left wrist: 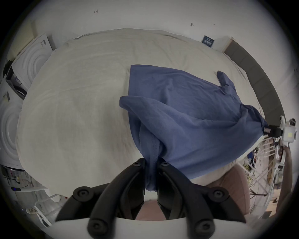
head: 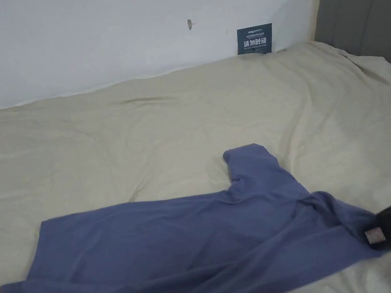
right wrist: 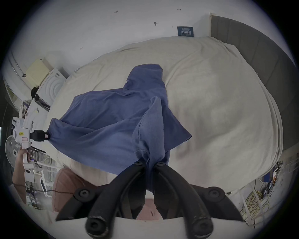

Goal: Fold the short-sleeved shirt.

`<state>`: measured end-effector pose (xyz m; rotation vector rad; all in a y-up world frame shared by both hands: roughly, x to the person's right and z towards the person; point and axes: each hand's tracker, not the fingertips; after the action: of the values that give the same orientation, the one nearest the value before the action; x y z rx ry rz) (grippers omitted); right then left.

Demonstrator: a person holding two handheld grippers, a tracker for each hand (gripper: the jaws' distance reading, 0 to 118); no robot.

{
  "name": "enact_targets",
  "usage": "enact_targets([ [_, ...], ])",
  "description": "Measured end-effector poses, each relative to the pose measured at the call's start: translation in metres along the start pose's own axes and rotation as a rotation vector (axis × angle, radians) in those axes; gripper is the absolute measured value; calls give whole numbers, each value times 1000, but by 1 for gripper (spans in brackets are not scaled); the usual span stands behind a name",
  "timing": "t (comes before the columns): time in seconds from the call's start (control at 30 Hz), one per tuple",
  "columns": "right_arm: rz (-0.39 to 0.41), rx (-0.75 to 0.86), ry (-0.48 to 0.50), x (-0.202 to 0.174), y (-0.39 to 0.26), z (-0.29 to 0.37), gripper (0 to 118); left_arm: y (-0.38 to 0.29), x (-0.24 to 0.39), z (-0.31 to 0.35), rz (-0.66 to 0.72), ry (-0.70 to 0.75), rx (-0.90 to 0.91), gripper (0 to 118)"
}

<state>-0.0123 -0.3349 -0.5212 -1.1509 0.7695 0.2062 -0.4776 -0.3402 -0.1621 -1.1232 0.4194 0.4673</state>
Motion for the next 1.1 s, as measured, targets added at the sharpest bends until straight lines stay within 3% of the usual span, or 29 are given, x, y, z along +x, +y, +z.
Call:
enact_targets([
  [0.17,-28,-70,-5,15,-42,-31,7,-44,-9,-38,85,-43,-71,12],
  [0.33,-118,-75,-18,31,-59,-63,14,-59,-23,-65,99,-53,-73,17],
  [0.37,-133,-74,-42,34,-61,-65,29,-61,-26,-64,118,-57,-60,27],
  [0.4,-123,-67,-65,36,-63,-66,55,-62,-28,-60,141,-52,-42,49],
  [0.43,-108,-43,-118,37,-64,-64,90,-63,-30,-58,147,-59,-34,87],
  [0.47,-94,-17,-148,38,-64,-60,98,-65,-32,-56,148,-48,-33,112],
  [0.5,-85,2,-172,36,-65,-55,98,-66,-33,-53,141,-29,-33,118],
  [0.63,-101,66,-149,30,-63,-29,98,-65,-37,-33,139,-11,20,115],
  [0.77,-67,107,-3,-9,-62,-3,94,-70,-25,-3,215,-69,143,110],
  [0.8,-51,160,39,-20,-64,4,80,-74,-23,9,184,-82,208,95],
  [0.83,-26,213,62,-32,-66,9,36,-77,-15,17,146,-88,250,52],
  [0.87,-9,245,68,-43,-66,11,0,-79,-7,23,121,-77,291,13],
  [0.9,0,266,49,-57,-66,13,0,-82,2,27,92,-45,330,0],
  [0.93,-12,320,49,-64,-68,13,0,-85,9,32,65,-13,366,0],
  [1.03,-8,348,171,-78,-61,14,0,-79,23,46,-3,-33,406,0],
  [1.1,14,335,167,-87,-52,11,0,-62,25,52,13,-28,417,0],
])
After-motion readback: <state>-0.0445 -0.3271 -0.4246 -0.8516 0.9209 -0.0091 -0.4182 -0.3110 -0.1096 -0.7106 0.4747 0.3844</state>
